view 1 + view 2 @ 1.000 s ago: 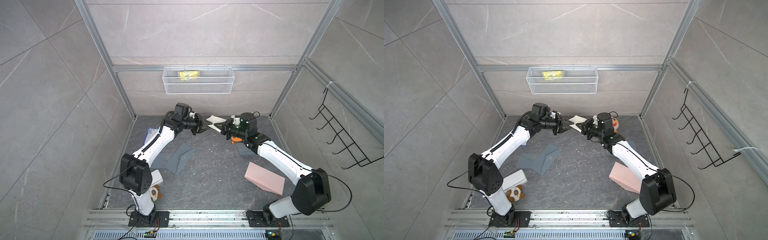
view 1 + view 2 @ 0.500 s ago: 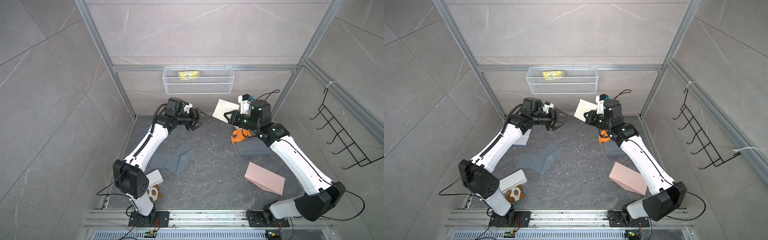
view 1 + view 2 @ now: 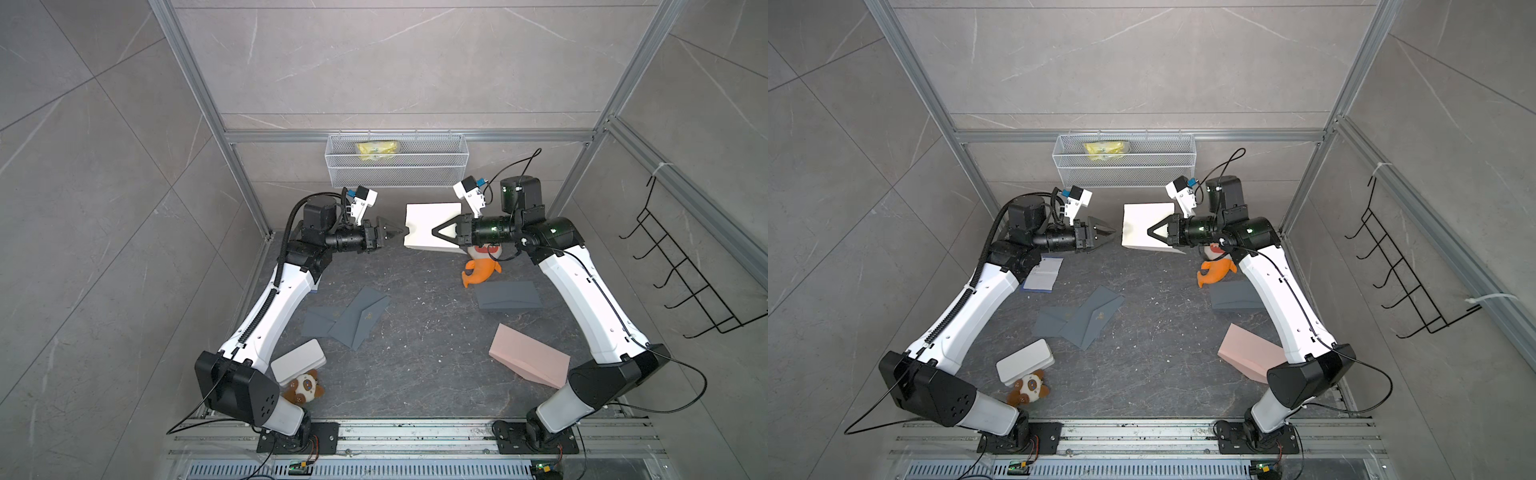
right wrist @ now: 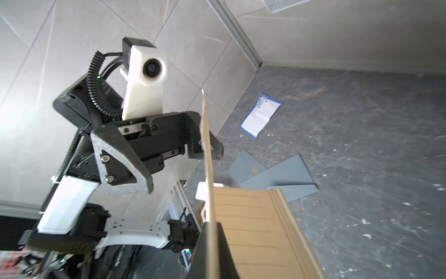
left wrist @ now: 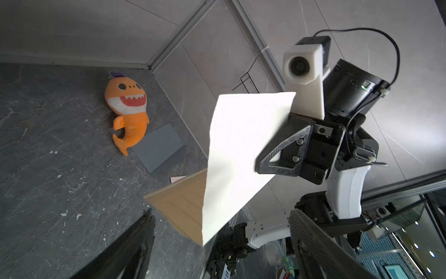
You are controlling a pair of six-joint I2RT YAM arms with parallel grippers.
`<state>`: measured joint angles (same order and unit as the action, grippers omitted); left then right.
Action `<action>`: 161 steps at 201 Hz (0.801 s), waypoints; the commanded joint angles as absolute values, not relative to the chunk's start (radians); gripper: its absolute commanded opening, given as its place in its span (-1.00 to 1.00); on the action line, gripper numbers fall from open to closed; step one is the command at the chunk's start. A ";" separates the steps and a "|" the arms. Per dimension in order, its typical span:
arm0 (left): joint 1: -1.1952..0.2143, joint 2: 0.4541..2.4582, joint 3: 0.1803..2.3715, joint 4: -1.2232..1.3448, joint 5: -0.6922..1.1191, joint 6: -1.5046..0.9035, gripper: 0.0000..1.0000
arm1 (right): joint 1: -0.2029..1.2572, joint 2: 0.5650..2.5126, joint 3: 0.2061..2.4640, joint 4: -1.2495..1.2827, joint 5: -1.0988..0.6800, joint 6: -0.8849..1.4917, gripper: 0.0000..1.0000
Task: Take the letter paper out of the envelope
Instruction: Unfold the letter paper.
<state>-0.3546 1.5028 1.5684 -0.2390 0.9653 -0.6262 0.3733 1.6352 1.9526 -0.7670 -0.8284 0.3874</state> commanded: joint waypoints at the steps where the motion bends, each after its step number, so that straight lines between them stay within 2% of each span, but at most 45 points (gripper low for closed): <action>1: -0.353 1.477 1.577 -0.200 1.089 -0.568 0.79 | 0.372 1.653 1.953 -0.750 -0.995 0.448 -1.00; 34: -0.356 1.469 1.553 -0.185 1.110 -0.587 0.75 | 0.371 1.663 1.920 -0.630 -1.073 0.552 -1.00; 70: -0.379 1.467 1.545 -0.134 1.130 -0.645 0.62 | 0.371 1.693 1.931 -0.592 -1.085 0.594 -1.00; 161: -0.388 1.460 1.560 -0.228 1.078 -0.618 -0.14 | 0.367 1.740 1.951 -0.559 -1.081 0.632 -1.00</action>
